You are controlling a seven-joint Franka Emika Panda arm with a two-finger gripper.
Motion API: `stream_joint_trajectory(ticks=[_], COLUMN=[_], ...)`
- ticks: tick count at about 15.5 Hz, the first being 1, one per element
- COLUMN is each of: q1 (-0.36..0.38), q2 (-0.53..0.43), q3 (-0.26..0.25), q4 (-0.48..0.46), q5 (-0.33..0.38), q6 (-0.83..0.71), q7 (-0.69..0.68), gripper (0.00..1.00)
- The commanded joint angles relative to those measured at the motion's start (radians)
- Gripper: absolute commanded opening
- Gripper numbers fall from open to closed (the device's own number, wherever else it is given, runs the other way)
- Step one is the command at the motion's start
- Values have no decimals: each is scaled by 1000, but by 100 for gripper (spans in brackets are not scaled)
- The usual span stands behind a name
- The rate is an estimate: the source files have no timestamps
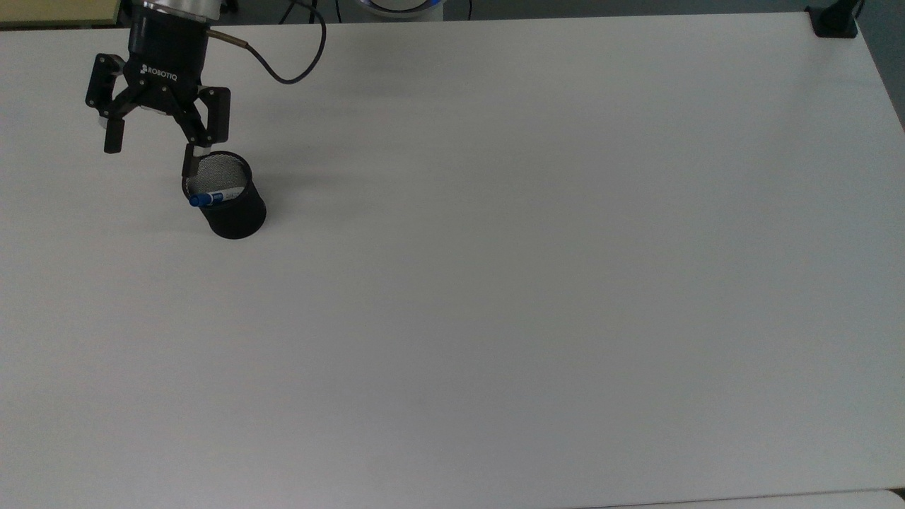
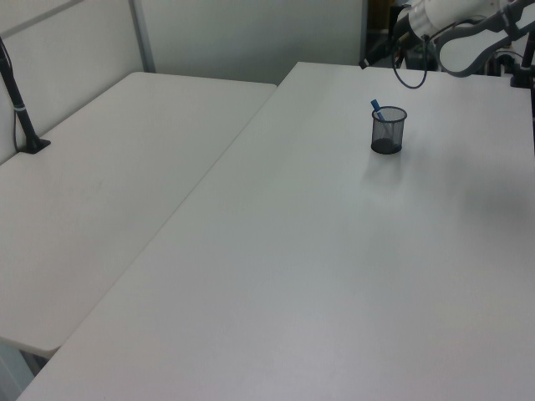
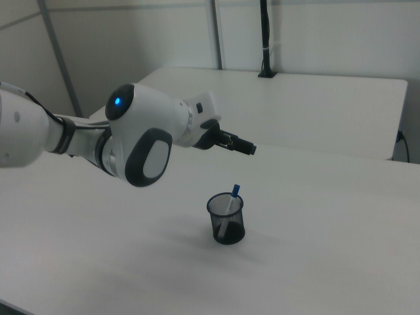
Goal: Insert the marker
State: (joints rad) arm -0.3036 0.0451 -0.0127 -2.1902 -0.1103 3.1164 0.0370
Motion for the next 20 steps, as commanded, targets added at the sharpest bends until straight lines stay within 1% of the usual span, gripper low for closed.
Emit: stream_joint_trajectory(ticks=[1, 3, 4, 6, 8, 9, 12, 13, 16, 17, 20], q1=[11, 17, 37, 64, 86, 101, 121, 126, 169, 179, 215], q2=[-47, -47, -47, -66, -106, -119, -113, -114, -116, -116, -116], q3=[-1, 0, 0, 0, 0, 0, 0, -3, -15, -15, -16], q4=[122, 205, 233, 254, 263, 288, 421, 447, 500, 509, 507], q5=[-3, 3, 14, 17, 20, 30, 87, 107, 113, 113, 113], q6=[-270, -425, -484, -579, -720, -796, -1046, -1117, -1303, -1344, -1392], q7=[34, 46, 79, 144, 167, 179, 208, 207, 205, 204, 196], gripper=[100, 100, 100, 100, 100, 100, 100, 100, 100, 100, 100])
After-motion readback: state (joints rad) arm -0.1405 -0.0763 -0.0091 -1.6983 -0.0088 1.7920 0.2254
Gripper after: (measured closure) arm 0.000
